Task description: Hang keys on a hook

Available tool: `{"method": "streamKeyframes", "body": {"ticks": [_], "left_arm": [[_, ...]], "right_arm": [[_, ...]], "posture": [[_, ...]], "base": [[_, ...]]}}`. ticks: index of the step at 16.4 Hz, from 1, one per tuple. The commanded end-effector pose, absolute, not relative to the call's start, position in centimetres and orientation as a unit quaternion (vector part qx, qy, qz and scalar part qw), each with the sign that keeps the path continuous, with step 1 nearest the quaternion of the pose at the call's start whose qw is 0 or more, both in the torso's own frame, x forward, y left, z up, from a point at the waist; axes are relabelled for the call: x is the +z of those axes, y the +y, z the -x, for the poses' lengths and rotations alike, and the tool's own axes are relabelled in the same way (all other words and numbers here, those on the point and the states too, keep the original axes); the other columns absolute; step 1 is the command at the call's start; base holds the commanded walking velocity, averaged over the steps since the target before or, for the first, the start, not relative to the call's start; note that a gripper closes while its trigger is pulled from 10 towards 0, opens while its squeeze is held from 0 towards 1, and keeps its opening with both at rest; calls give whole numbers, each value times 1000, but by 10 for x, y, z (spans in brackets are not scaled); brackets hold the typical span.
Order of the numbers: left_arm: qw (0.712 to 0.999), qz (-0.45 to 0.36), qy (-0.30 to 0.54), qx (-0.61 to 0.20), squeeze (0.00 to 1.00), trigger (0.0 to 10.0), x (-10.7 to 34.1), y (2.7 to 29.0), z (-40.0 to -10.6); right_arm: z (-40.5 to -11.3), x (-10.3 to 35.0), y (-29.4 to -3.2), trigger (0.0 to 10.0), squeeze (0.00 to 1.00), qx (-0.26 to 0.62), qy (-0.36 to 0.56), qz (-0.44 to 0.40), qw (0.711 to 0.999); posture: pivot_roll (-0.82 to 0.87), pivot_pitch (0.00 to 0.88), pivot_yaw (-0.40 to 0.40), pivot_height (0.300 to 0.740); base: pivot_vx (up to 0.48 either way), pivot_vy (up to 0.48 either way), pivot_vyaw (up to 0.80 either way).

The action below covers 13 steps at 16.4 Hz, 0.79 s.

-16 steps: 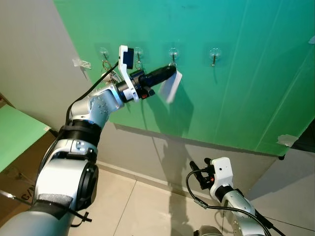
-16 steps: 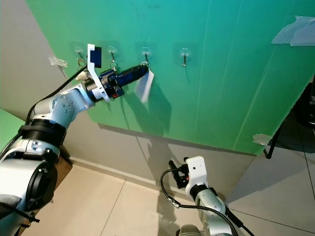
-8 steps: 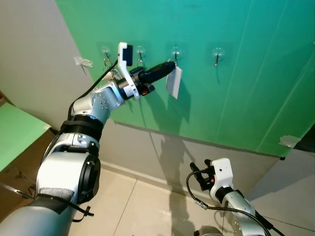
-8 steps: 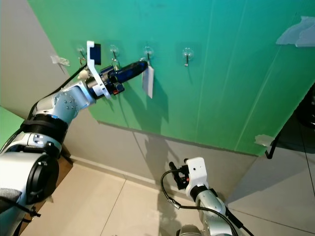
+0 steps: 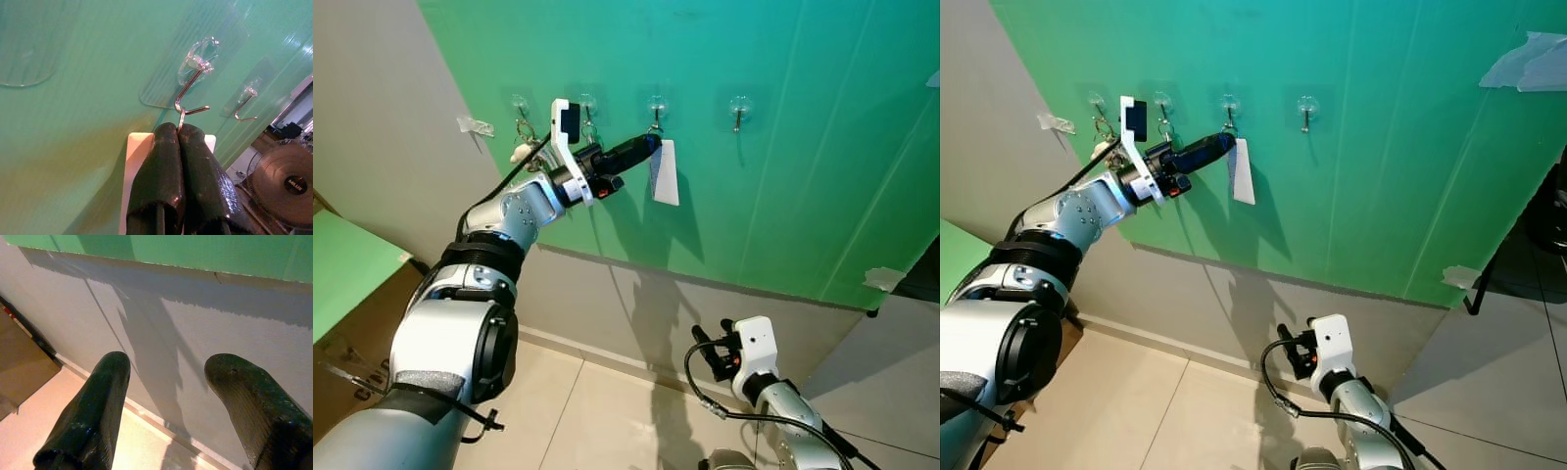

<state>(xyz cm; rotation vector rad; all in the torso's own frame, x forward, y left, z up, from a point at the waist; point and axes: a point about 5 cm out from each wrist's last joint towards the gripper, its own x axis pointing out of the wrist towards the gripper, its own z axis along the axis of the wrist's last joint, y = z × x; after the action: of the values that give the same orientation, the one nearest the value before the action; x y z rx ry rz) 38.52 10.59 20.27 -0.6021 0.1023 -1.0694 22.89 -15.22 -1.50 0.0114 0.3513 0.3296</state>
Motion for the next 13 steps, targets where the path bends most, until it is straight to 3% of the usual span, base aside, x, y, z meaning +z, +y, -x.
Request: {"method": "streamKeyframes", "body": {"ticks": [1, 4, 5, 6, 8, 13], "left_arm": [[828, 264, 93, -486, 0, 0, 184, 110, -383], [833, 249, 100, -485, 0, 0, 179, 109, -382], [857, 203, 94, -464, 0, 10000, 177, 110, -384], [875, 167, 87, -447, 1000, 10000, 176, 112, -387], [889, 132, 81, -430, 1000, 10000, 175, 113, -388], [895, 114, 40, -429, 1000, 10000, 186, 112, -390]], "right_arm": [[-226, -19, -149, 10000, 0, 170, 183, -10, 968], [-225, -20, -149, 10000, 0, 172, 187, -9, 967], [-225, -20, -150, 10000, 0, 172, 188, -9, 967], [-224, -20, -150, 10000, 0, 172, 189, -9, 967], [-224, -21, -150, 10000, 0, 172, 189, -8, 967], [-224, -22, -151, 10000, 0, 173, 192, -7, 966]], "posture": [[-282, 0, 156, 722], [-281, 0, 155, 722], [-280, 0, 155, 722], [-280, 0, 155, 722], [-280, 0, 154, 722], [-275, 0, 149, 722]], "base": [[0, 0, 0], [0, 0, 0], [0, 0, 0], [0, 0, 0], [0, 0, 0], [0, 0, 0]]}}
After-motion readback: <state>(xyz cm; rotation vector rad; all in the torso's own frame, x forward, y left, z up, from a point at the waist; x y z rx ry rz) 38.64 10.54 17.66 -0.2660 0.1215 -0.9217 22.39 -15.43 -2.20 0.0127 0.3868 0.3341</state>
